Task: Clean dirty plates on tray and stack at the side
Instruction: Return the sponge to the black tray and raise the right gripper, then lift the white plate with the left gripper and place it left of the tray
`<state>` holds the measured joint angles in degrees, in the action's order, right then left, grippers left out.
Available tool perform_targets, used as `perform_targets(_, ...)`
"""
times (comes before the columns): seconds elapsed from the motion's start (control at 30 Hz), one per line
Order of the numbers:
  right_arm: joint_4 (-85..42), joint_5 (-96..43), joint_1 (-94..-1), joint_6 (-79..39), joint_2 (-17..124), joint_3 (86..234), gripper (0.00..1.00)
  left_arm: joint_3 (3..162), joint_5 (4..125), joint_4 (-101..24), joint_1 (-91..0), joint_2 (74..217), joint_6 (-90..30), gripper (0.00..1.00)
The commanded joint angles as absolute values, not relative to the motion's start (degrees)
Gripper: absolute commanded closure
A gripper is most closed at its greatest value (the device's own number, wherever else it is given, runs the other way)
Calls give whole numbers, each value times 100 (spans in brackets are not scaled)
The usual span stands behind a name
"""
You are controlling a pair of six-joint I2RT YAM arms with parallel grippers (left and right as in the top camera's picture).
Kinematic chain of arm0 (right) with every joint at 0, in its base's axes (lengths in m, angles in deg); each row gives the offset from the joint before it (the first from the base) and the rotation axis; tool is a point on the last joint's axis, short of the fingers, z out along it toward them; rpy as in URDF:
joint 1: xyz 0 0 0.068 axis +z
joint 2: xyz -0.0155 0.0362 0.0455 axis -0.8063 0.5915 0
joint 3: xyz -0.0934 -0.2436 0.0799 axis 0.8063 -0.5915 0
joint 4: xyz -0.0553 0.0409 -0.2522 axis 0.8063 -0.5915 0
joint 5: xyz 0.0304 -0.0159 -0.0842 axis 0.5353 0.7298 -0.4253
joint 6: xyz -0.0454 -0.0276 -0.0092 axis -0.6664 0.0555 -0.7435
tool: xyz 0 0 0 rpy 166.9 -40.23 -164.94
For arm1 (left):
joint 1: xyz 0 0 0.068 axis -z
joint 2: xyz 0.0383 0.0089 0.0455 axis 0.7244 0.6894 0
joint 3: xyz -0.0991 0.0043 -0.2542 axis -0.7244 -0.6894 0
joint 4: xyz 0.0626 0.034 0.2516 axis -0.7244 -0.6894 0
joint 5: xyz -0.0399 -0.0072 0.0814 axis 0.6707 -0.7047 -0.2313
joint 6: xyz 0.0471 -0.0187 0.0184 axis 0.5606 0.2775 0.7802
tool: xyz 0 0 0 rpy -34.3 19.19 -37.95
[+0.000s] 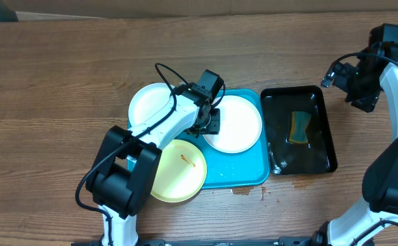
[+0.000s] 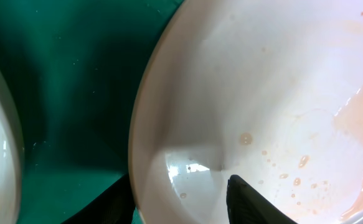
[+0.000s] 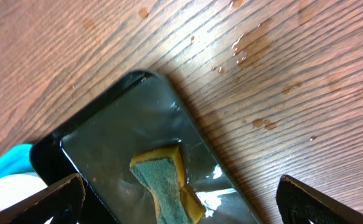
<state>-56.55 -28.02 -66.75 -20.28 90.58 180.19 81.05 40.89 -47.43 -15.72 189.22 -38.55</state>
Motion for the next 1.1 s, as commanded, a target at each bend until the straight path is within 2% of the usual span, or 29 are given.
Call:
perform_targets(0.0, -5589, -2675, -6667, -1980, 8988, 18058, 0, 8030, 3836, -4739, -1519, 19029, -3830, 51)
perform_targets(0.13, -5591, -2675, -6667, -1980, 8988, 18058, 0, 8013, 3731, -4741, -1522, 19029, -3830, 52)
perform_targets(0.23, -5591, -2675, -6667, -1980, 8988, 18058, 0, 7991, 3707, -4741, -1519, 19029, -3833, 61)
perform_targets(0.43, -5591, -2675, -6667, -1980, 8988, 18058, 0, 7875, 3619, -4719, -1519, 19029, -3898, 65)
perform_targets(0.53, -5589, -2675, -6667, -1980, 8988, 18058, 0, 7786, 3602, -4638, -1522, 19029, -3894, 86)
perform_targets(0.63, -5591, -2675, -6667, -1980, 8988, 18058, 0, 7733, 3611, -4553, -1522, 19029, -3896, 96)
perform_targets(0.83, -5591, -2675, -6667, -1980, 8988, 18058, 0, 8004, 3611, -4724, -1600, 18859, -3870, 96)
perform_targets(1.07, -5591, -2675, -6667, -1980, 8988, 18058, 0, 9115, 3621, -5666, -1873, 18421, -3540, 96)
